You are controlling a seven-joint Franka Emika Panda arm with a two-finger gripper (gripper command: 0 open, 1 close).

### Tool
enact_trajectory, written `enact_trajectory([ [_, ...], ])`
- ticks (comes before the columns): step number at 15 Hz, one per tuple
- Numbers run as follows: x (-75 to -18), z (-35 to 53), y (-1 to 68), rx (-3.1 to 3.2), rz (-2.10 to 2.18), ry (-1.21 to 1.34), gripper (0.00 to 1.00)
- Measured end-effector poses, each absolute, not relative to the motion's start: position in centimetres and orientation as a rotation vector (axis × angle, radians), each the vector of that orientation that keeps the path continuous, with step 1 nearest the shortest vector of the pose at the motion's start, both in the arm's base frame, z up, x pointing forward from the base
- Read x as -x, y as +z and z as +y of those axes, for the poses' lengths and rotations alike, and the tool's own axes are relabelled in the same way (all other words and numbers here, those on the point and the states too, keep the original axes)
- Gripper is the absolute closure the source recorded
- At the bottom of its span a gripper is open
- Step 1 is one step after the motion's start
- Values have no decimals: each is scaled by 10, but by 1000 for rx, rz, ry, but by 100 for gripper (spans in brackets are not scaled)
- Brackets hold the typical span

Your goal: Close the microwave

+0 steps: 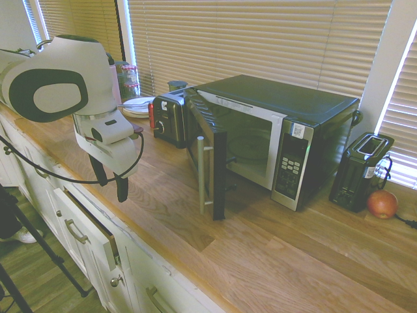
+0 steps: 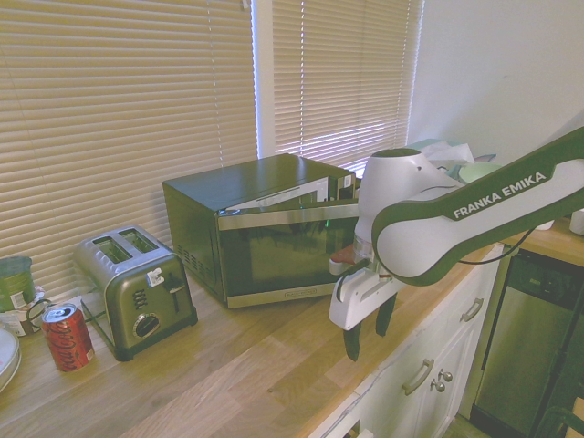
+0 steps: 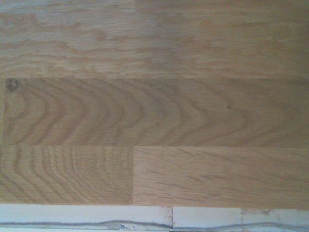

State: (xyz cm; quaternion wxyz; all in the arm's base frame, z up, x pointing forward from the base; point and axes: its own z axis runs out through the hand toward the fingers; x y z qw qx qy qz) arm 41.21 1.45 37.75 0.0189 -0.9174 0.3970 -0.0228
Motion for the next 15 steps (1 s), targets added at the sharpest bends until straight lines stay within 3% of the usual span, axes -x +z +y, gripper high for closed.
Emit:
enact_trajectory([
  [4,-417,9,384,2849,1248,-132,0],
  [15,-441,-20,461,2675,1319,-727,0],
])
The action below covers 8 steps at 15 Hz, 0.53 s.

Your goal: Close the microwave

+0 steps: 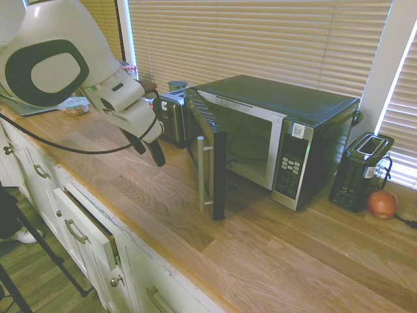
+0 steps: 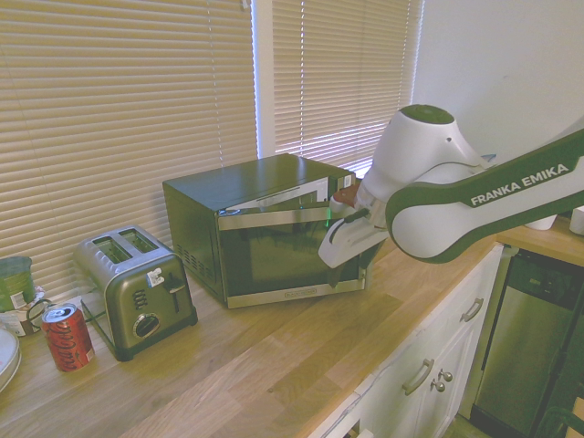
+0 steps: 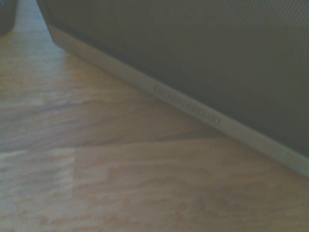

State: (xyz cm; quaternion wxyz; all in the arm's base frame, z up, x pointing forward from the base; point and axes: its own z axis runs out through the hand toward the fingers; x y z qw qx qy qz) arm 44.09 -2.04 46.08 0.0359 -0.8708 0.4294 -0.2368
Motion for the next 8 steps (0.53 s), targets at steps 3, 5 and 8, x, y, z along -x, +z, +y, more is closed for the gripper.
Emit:
enact_trajectory([
  [3,-459,-43,486,2624,1383,-842,0],
  [5,-481,-57,492,2600,1399,-868,0],
  [8,-519,-68,491,2586,1407,-854,0],
])
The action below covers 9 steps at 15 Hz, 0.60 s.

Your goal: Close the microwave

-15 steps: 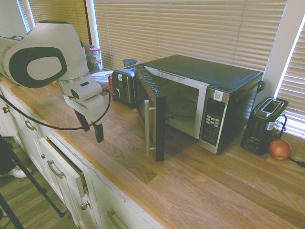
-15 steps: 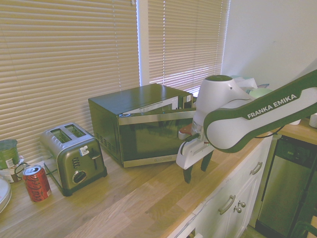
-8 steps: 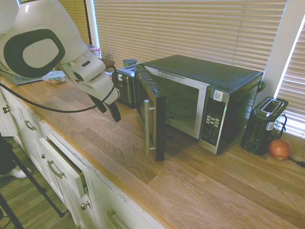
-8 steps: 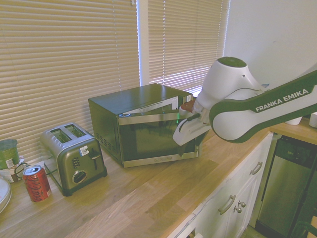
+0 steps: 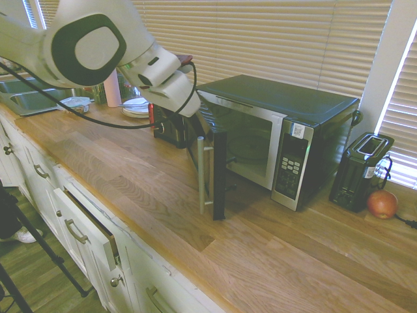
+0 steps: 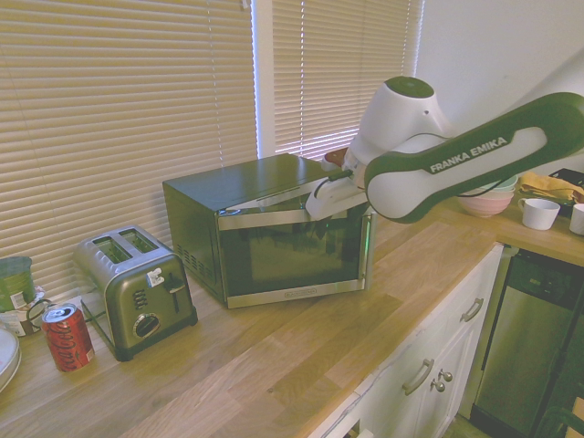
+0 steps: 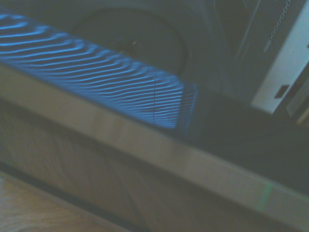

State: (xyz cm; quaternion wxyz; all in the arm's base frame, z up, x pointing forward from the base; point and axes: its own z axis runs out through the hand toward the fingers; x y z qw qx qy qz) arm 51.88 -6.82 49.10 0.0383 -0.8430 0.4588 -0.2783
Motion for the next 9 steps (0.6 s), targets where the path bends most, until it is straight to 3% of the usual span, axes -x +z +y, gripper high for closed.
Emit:
enact_trajectory([
  [9,-596,-108,504,2535,1415,-906,0],
])
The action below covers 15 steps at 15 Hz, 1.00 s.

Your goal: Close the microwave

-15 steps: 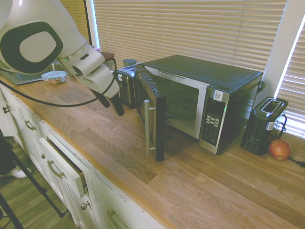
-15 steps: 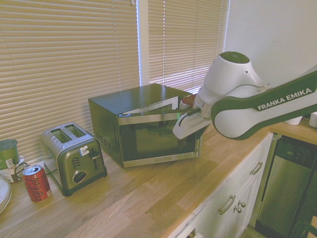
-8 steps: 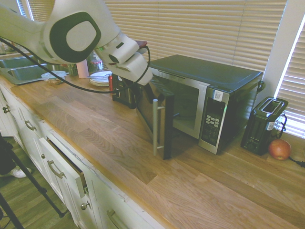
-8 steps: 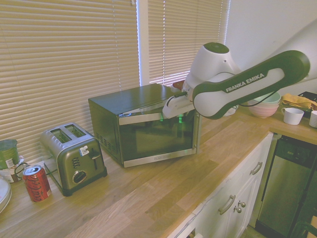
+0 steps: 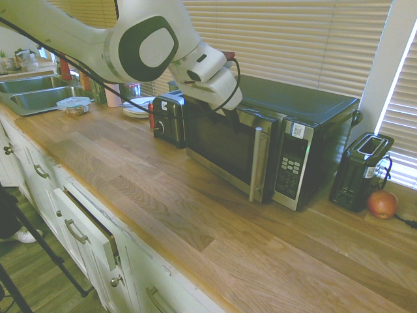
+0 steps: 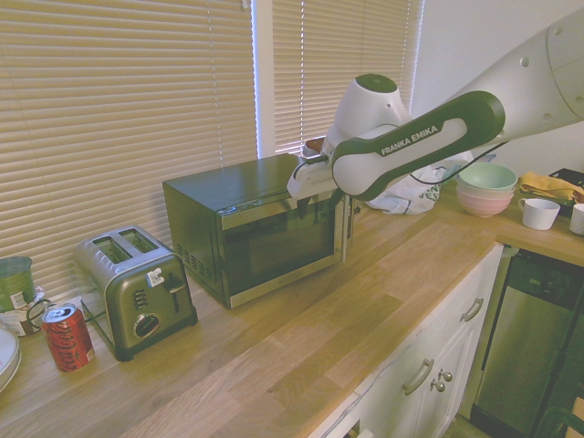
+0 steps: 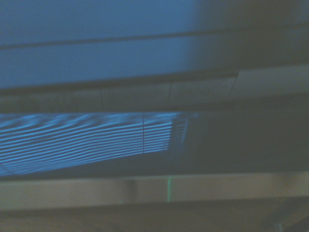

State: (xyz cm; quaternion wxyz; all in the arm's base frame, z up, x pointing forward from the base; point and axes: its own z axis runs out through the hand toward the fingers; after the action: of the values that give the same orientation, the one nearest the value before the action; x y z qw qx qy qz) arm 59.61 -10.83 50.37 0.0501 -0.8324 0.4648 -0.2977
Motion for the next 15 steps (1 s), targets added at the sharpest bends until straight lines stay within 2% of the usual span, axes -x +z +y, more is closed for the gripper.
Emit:
enact_trajectory([
  [4,-628,-114,501,2573,1412,-854,0],
  [9,-632,-95,489,2611,1423,-763,0],
  [15,-545,-44,472,2695,1348,-639,0],
])
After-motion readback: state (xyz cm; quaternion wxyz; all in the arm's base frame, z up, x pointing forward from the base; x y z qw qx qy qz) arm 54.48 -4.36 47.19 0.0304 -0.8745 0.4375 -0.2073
